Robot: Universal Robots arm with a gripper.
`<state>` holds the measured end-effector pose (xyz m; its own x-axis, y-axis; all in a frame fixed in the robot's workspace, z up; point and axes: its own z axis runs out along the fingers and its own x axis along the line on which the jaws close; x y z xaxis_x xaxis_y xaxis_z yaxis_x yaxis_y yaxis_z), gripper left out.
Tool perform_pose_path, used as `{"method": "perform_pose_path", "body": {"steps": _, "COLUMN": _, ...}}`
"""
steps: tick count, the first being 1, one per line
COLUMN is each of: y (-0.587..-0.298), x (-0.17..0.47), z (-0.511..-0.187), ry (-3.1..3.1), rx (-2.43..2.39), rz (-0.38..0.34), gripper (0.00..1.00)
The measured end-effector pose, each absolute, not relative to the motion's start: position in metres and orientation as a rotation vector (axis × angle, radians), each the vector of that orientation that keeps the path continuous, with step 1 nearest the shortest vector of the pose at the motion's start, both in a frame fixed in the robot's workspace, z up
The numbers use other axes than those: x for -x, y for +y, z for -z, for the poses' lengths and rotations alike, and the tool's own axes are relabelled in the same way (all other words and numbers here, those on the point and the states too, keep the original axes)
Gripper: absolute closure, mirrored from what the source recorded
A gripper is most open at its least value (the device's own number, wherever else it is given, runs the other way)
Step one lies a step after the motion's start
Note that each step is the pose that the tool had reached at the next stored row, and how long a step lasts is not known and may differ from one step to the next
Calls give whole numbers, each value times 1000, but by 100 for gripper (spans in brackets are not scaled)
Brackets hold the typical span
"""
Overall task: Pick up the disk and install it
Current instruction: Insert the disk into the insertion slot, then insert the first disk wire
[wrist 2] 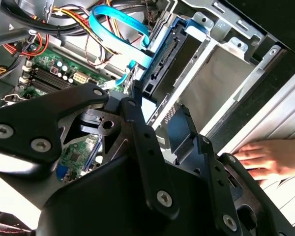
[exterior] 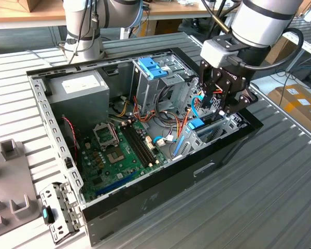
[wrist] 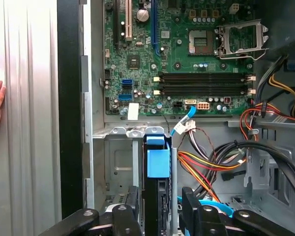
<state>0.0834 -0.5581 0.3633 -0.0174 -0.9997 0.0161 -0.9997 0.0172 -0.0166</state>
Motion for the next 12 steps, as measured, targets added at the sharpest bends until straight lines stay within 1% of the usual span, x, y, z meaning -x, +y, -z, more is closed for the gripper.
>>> {"method": "perform_pose_path", "body": {"steps": 12, "y": -558, "x": -83, "z": -363, "ry": 2240, "rx": 2202, "rz": 36, "gripper": 52}}
